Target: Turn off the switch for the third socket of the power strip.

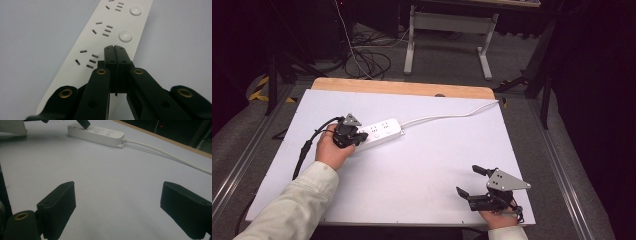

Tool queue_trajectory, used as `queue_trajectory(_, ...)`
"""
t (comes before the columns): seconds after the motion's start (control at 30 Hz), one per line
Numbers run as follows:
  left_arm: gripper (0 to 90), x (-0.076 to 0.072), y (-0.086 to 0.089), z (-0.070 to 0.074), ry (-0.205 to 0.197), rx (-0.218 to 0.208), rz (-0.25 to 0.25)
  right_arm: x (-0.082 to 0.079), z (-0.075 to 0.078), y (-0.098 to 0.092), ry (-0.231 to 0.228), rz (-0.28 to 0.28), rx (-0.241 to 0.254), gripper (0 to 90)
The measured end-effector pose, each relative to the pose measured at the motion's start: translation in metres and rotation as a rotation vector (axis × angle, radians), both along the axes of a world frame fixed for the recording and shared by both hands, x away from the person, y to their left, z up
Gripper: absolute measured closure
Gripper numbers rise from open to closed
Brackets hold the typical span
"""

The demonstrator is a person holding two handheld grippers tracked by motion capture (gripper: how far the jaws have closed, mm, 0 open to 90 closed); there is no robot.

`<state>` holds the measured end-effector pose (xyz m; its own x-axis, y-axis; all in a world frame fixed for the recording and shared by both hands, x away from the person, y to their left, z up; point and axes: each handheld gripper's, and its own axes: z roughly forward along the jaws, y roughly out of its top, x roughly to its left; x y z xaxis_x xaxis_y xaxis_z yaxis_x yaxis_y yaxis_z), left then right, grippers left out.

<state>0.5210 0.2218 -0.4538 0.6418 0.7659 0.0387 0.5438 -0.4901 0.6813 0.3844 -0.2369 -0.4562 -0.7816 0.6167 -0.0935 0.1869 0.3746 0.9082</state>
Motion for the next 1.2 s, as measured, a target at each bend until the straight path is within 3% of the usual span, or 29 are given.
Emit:
queue_trajectory(0.23,89.7,-0.0003,-0.0017,-0.0001,-0.007,0.023,0.008,0.0001,-0.0002,0.0004,0.000,0.005,-0.001,13.4)
queue_trajectory(0.53,89.8,0.0000,-0.0017,-0.0003,0.020,0.006,0.019,-0.0001,-0.0002,0.0005,0.000,0.007,-0.003,13.4)
queue_trajectory(1.2,89.8,-0.0033,-0.0069,-0.0004,0.001,0.038,0.039,-0.0006,-0.0003,0.0014,0.000,0.007,-0.003,13.4)
